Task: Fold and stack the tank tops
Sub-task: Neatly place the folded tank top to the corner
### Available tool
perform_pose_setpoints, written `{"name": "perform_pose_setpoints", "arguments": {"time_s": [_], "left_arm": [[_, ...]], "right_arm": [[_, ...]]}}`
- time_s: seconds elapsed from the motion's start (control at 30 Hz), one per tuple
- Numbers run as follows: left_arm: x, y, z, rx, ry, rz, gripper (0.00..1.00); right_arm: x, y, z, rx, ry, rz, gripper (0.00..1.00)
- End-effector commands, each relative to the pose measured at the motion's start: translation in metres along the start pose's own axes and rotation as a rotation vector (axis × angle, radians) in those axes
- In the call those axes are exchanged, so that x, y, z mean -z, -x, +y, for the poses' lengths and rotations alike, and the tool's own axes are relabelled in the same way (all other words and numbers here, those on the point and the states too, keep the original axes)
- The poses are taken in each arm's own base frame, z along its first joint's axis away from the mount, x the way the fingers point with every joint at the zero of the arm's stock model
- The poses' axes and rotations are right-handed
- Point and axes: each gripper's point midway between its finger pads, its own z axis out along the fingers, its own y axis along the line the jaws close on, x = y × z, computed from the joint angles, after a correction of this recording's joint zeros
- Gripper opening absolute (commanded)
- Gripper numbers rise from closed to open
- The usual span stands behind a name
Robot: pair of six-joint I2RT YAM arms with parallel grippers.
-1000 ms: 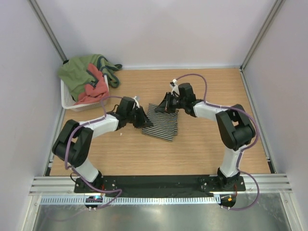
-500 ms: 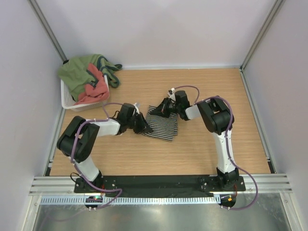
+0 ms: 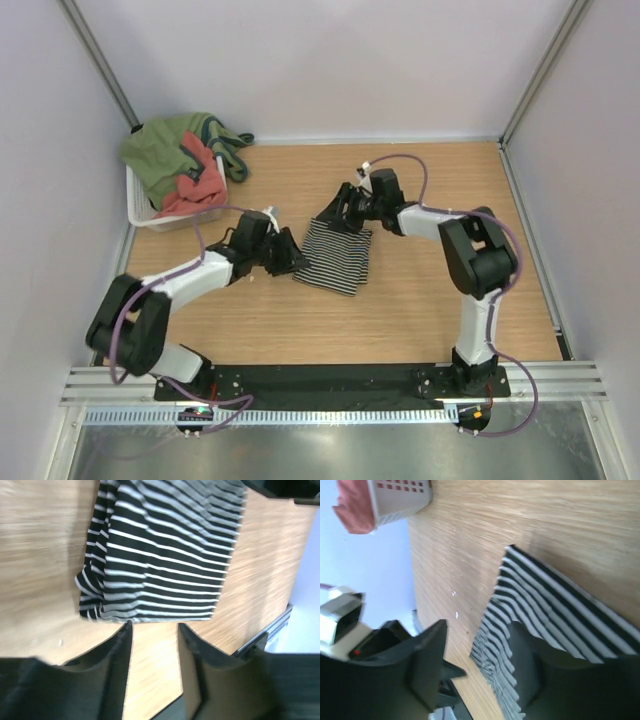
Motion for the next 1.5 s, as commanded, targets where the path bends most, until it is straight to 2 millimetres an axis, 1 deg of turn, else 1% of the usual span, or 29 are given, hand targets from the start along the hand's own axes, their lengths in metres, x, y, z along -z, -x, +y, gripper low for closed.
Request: {"name": "perform_pose_setpoints", "arguments": {"time_s": [0.0, 0.03, 0.07, 0.1, 0.17, 0.2, 0.23, 0.3, 0.37, 0.4, 0.43, 0.47, 0.53, 0.57, 0.63, 0.7, 0.73, 0.87, 0.97, 1.0, 1.03, 1.07, 1.1, 1.17, 1.23, 1.3, 1.33, 1.4, 1.47], "left_arm": [[0.052, 0.028, -0.019, -0.117, 0.037, -0.161, 0.44], [0.061, 0.027, -0.012, -0.118, 0.079, -0.165, 0.5], [0.07, 0.032, -0.015, -0.13, 0.09, -0.195, 0.51], [0.085, 0.032, -0.015, -0.138, 0.111, -0.217, 0.53], [0.1, 0.044, -0.008, -0.154, 0.177, -0.29, 0.6], [0.108, 0.047, -0.002, -0.153, 0.22, -0.323, 0.63], [0.114, 0.054, 0.006, -0.157, 0.271, -0.365, 0.68], [0.117, 0.061, 0.014, -0.151, 0.315, -0.406, 0.7], [0.107, 0.068, 0.02, -0.15, 0.33, -0.437, 0.7], [0.095, 0.084, 0.009, -0.167, 0.27, -0.495, 0.68], [0.083, 0.087, 0.012, -0.181, 0.274, -0.496, 0.67], [0.076, 0.096, 0.005, -0.226, 0.238, -0.546, 0.67], [0.06, 0.1, 0.008, -0.263, 0.24, -0.558, 0.69], [0.055, 0.102, 0.0, -0.312, 0.218, -0.566, 0.73], [0.036, 0.102, -0.001, -0.355, 0.239, -0.518, 0.74], [0.02, 0.099, 0.007, -0.374, 0.278, -0.46, 0.74], [0.005, 0.099, 0.014, -0.371, 0.298, -0.425, 0.74], [-0.019, 0.089, 0.014, -0.338, 0.264, -0.346, 0.73], [-0.019, 0.089, 0.008, -0.337, 0.231, -0.361, 0.73], [-0.02, 0.082, 0.01, -0.334, 0.213, -0.352, 0.73], [-0.02, 0.08, 0.007, -0.335, 0.196, -0.361, 0.73], [-0.017, 0.085, -0.004, -0.343, 0.154, -0.4, 0.73], [-0.016, 0.083, -0.007, -0.348, 0.14, -0.412, 0.73], [-0.018, 0.073, -0.01, -0.358, 0.115, -0.417, 0.73], [-0.022, 0.061, -0.015, -0.359, 0.096, -0.396, 0.72], [-0.032, 0.048, -0.016, -0.342, 0.075, -0.349, 0.72], [-0.037, 0.038, -0.028, -0.316, -0.001, -0.314, 0.72], [-0.046, 0.022, -0.029, -0.316, -0.012, -0.274, 0.68], [-0.042, 0.022, -0.031, -0.323, -0.005, -0.32, 0.67]], "right_arm": [[0.052, 0.015, 0.031, 0.187, -0.106, -0.08, 0.62], [0.06, 0.014, 0.017, 0.216, -0.189, -0.098, 0.65], [0.069, 0.014, 0.008, 0.224, -0.255, -0.115, 0.7], [0.086, 0.005, 0.0, 0.222, -0.334, -0.111, 0.74], [0.107, 0.007, -0.021, 0.255, -0.481, -0.16, 0.77], [0.12, -0.004, -0.03, 0.247, -0.533, -0.147, 0.8], [0.127, -0.007, -0.037, 0.248, -0.575, -0.151, 0.83], [0.136, -0.017, -0.05, 0.249, -0.626, -0.135, 0.83], [0.142, -0.03, -0.059, 0.238, -0.641, -0.118, 0.84], [0.141, -0.04, -0.067, 0.223, -0.631, -0.108, 0.84], [0.139, -0.042, -0.068, 0.219, -0.622, -0.102, 0.84], [0.136, -0.044, -0.068, 0.207, -0.604, -0.098, 0.84], [0.131, -0.049, -0.073, 0.2, -0.603, -0.081, 0.84], [0.128, -0.05, -0.073, 0.196, -0.592, -0.077, 0.85], [0.122, -0.054, -0.078, 0.19, -0.592, -0.058, 0.85], [0.115, -0.055, -0.077, 0.184, -0.569, -0.049, 0.83], [0.11, -0.056, -0.077, 0.184, -0.563, -0.043, 0.82], [0.1, -0.059, -0.077, 0.189, -0.558, -0.024, 0.76], [0.097, -0.06, -0.078, 0.191, -0.56, -0.018, 0.7], [0.097, -0.059, -0.077, 0.194, -0.559, -0.022, 0.61], [0.097, -0.058, -0.078, 0.196, -0.565, -0.026, 0.56], [0.098, -0.057, -0.078, 0.195, -0.569, -0.03, 0.51], [0.098, -0.056, -0.078, 0.196, -0.571, -0.033, 0.4], [0.1, -0.052, -0.079, 0.2, -0.588, -0.048, 0.29], [0.105, -0.046, -0.08, 0.199, -0.603, -0.072, 0.15], [0.112, -0.039, -0.082, 0.181, -0.607, -0.096, 0.08], [0.116, -0.037, -0.085, 0.17, -0.614, -0.103, 0.04], [0.131, -0.027, -0.093, 0.139, -0.633, -0.14, 0.01], [0.147, -0.022, -0.098, 0.118, -0.644, -0.172, 0.01]]}}
